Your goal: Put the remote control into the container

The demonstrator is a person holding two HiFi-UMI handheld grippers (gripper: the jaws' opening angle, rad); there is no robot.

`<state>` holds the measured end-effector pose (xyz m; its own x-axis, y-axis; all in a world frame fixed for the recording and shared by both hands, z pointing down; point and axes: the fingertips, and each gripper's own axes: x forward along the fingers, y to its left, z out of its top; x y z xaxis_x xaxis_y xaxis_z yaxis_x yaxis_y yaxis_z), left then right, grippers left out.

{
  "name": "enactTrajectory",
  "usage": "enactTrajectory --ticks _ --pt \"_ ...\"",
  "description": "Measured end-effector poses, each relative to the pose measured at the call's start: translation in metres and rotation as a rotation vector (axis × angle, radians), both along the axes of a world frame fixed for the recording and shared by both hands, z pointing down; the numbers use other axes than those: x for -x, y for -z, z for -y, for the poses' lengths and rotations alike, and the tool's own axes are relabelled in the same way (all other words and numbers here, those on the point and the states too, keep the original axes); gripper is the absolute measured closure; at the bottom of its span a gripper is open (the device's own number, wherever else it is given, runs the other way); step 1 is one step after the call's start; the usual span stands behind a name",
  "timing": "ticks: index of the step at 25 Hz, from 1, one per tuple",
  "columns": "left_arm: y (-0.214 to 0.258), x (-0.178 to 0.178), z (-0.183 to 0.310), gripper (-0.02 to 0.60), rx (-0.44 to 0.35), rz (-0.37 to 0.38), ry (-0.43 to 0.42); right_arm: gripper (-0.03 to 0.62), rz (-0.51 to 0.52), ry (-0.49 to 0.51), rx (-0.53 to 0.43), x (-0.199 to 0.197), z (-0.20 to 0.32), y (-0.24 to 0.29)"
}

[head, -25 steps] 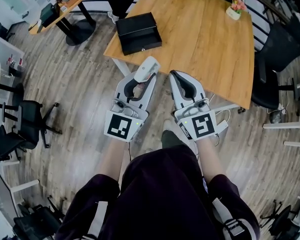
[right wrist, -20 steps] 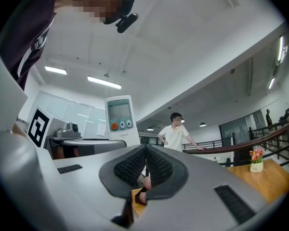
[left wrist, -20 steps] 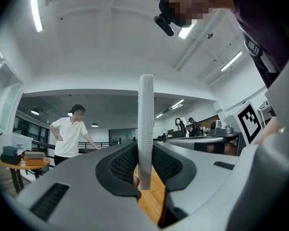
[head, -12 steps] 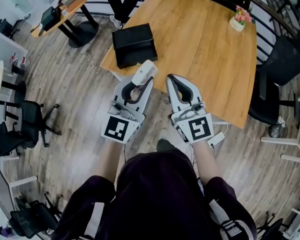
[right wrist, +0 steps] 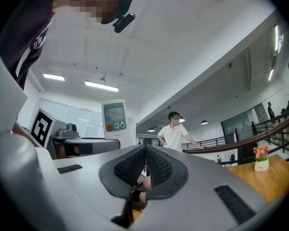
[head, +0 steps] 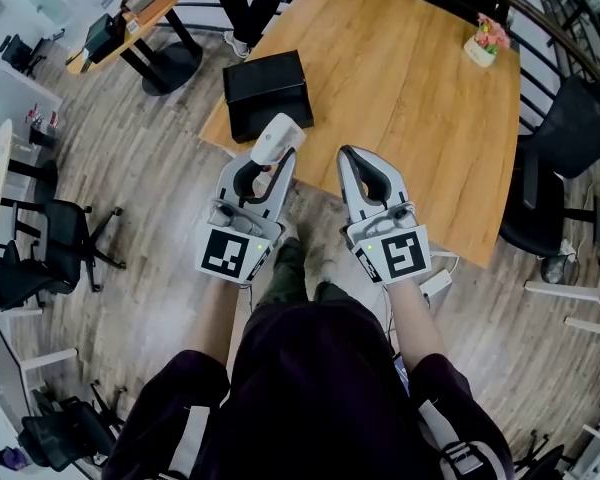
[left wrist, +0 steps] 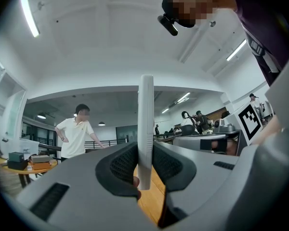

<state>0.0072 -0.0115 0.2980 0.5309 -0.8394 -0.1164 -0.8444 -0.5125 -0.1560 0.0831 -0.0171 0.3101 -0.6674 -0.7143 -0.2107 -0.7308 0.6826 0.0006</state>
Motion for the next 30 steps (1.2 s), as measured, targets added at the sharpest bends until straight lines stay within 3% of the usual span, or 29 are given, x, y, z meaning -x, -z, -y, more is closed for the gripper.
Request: enactTrajectory --ticks 7,12,30 --pt "-0.018 0.014 0.032 0.491 0.009 0.029 -0.011 0.576 -0.020 -0.019 0.001 0.012 0.031 -0.010" --pt "-0.008 0.017 0.071 0.491 -0.016 -0.059 -0.002 0.576 -0.031 -0.015 0.012 0.023 0.067 -0.013" --pt "-0.020 0.081 0.202 0.491 0.023 -0.106 0.030 0.576 -0.096 0.040 0.024 0.105 0.216 -0.008"
